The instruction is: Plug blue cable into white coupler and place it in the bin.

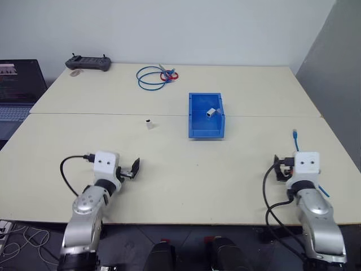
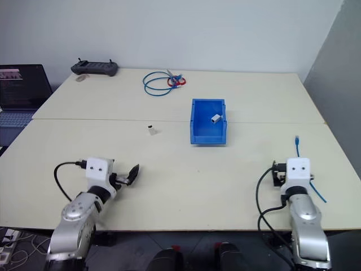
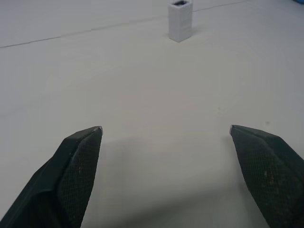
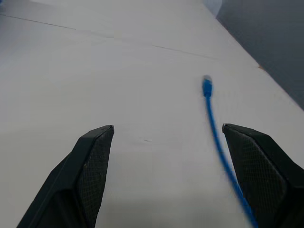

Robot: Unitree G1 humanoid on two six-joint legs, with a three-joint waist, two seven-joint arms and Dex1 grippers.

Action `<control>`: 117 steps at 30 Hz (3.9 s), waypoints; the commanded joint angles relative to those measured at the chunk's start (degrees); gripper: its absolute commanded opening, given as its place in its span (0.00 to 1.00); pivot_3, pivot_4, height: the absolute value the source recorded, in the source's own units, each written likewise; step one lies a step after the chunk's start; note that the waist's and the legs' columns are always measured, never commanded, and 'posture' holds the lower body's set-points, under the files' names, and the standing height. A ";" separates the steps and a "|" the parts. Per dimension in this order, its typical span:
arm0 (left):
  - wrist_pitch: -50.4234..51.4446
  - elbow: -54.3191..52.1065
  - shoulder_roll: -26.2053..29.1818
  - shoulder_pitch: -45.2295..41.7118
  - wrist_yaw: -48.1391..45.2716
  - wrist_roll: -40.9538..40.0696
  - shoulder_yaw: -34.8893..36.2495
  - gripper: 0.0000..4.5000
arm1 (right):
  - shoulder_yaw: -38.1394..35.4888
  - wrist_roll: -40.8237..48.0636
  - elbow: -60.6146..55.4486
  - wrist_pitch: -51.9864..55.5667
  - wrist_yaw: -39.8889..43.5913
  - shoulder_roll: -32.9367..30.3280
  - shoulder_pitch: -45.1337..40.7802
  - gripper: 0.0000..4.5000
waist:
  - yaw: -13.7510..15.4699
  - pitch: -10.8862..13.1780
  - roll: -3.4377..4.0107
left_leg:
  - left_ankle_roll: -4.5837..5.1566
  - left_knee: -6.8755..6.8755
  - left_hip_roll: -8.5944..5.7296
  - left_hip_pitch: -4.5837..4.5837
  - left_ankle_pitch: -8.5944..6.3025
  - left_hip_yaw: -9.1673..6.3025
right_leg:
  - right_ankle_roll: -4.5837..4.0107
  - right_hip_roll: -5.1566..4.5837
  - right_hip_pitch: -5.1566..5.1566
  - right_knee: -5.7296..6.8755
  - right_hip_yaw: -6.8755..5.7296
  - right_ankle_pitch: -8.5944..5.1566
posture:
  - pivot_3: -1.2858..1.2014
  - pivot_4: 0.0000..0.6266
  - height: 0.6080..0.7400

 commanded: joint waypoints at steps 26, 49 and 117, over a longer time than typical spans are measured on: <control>-19.97 37.43 -18.10 -43.67 -44.37 3.00 -31.25 1.00 | -1.56 15.33 38.64 13.31 28.42 -22.84 -21.27 0.86 | -0.23 0.08 -0.02 | 0.37 0.03 -0.74 -0.14 0.02 0.00 | 0.28 -0.17 0.02 -0.03 0.20 -0.02 | 0.52 0.24 1.00; -12.51 24.68 -9.16 -38.24 -45.24 0.70 -26.26 1.00 | 0.27 15.56 38.20 13.53 29.69 -20.69 -21.88 0.00 | -0.81 0.06 -0.04 | 0.37 0.09 -0.63 -0.02 0.02 -0.01 | 0.42 -0.09 0.11 -0.03 0.20 0.06 | 0.52 0.24 1.00; -39.82 69.23 13.72 -45.33 -71.80 13.67 -36.45 0.63 | 5.00 24.60 -22.24 22.48 37.15 -19.45 1.82 0.87 | -1.43 0.70 -0.24 | 0.35 0.04 0.15 0.57 -0.07 -0.13 | -0.17 0.45 0.56 0.04 -0.10 -0.19 | 0.52 0.24 1.00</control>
